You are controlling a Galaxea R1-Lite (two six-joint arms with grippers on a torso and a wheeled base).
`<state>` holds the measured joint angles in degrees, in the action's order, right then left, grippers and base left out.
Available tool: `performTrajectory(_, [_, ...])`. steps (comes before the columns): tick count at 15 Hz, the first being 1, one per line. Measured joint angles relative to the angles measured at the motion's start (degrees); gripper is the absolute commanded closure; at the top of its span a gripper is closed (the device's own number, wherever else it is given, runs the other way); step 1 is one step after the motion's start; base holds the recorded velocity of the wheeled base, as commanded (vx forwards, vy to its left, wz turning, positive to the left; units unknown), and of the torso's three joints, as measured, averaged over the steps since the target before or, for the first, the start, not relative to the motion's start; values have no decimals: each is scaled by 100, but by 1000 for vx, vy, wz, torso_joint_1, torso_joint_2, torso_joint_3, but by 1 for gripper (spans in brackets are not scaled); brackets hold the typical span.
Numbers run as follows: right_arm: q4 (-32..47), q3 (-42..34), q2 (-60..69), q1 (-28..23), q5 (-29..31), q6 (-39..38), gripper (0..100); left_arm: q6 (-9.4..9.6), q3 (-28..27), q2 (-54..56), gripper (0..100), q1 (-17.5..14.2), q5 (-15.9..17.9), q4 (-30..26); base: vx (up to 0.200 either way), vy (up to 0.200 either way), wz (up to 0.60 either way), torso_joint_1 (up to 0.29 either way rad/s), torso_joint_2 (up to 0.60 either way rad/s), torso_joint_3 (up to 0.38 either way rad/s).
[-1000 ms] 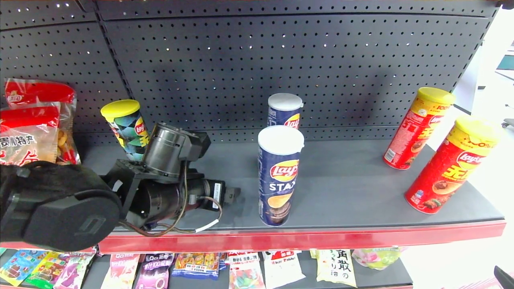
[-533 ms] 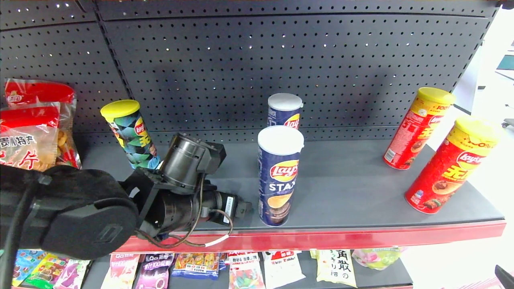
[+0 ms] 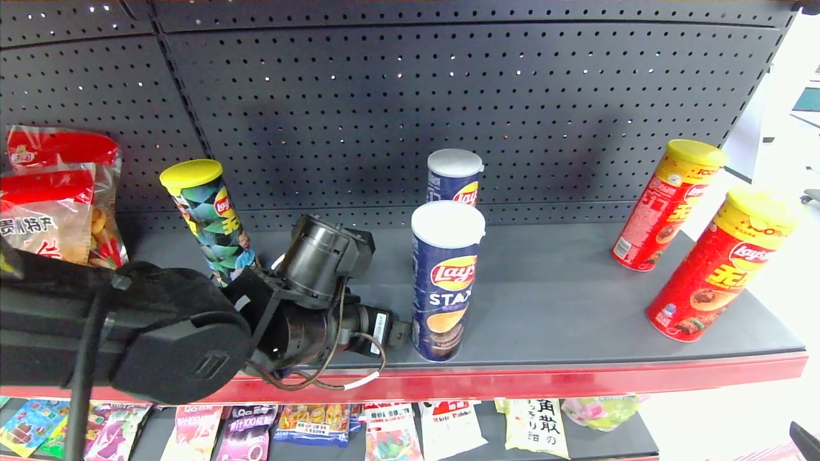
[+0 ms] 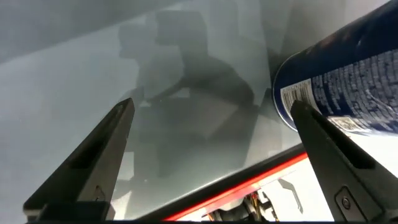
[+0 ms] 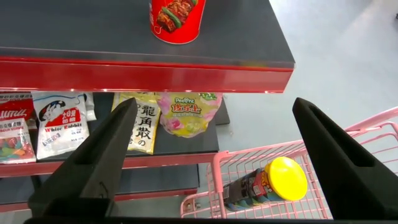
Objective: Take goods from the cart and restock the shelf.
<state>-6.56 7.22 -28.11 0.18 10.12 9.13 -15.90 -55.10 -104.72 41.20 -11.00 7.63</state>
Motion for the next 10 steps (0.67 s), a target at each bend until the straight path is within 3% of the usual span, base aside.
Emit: performTrajectory(10, [10,6,-6,-5,-11,-2,0,-9,-327,-261,0,-6,-57,20,0,0,0,0,0,0])
